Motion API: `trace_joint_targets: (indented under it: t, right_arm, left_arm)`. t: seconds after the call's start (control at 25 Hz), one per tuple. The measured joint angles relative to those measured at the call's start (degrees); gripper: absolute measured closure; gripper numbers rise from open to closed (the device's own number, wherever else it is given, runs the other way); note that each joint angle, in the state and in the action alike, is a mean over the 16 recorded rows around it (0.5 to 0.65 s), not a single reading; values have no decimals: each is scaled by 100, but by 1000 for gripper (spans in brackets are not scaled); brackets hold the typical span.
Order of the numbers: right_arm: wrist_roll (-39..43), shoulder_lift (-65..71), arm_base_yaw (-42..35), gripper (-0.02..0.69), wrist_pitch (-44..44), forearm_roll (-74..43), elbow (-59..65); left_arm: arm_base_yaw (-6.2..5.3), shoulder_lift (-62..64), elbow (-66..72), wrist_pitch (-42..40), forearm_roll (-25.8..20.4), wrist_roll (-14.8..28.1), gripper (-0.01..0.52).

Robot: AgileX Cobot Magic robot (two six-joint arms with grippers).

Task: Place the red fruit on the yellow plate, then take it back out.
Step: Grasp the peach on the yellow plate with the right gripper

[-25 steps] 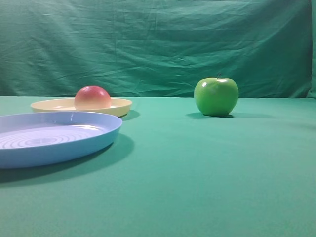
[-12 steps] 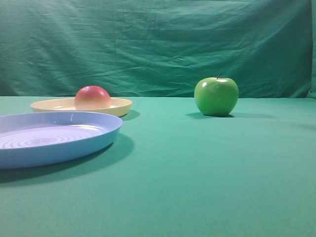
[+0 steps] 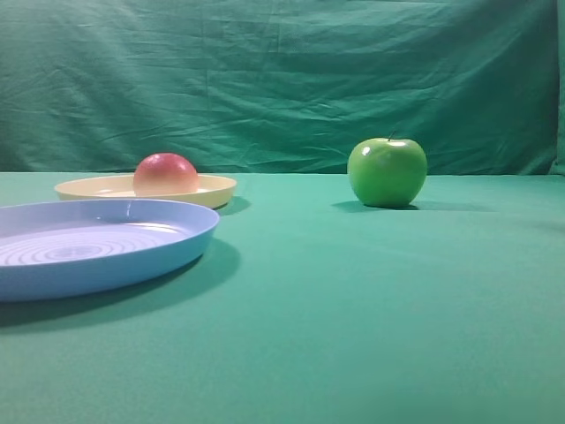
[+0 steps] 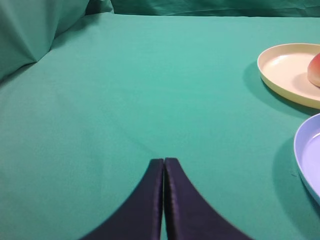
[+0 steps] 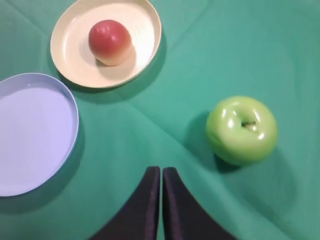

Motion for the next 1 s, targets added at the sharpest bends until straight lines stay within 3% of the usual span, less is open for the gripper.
trace_joint_targets:
  t: [0.2, 0.36, 0.8, 1.0]
  right_arm:
    - [-68, 1195, 492, 651, 228, -97, -1301]
    - [-168, 2036, 848, 584, 343, -113, -2192]
    - [-464, 3484, 1531, 164, -395, -124, -3313]
    - [-506, 3825, 1717, 29, -1089, -121, -3357]
  left_arm:
    - [0, 0, 0, 0, 0, 0, 514]
    - [0, 0, 0, 0, 0, 0, 514]
    - [0, 0, 0, 0, 0, 0, 514]
    - [0, 0, 0, 0, 0, 0, 514]
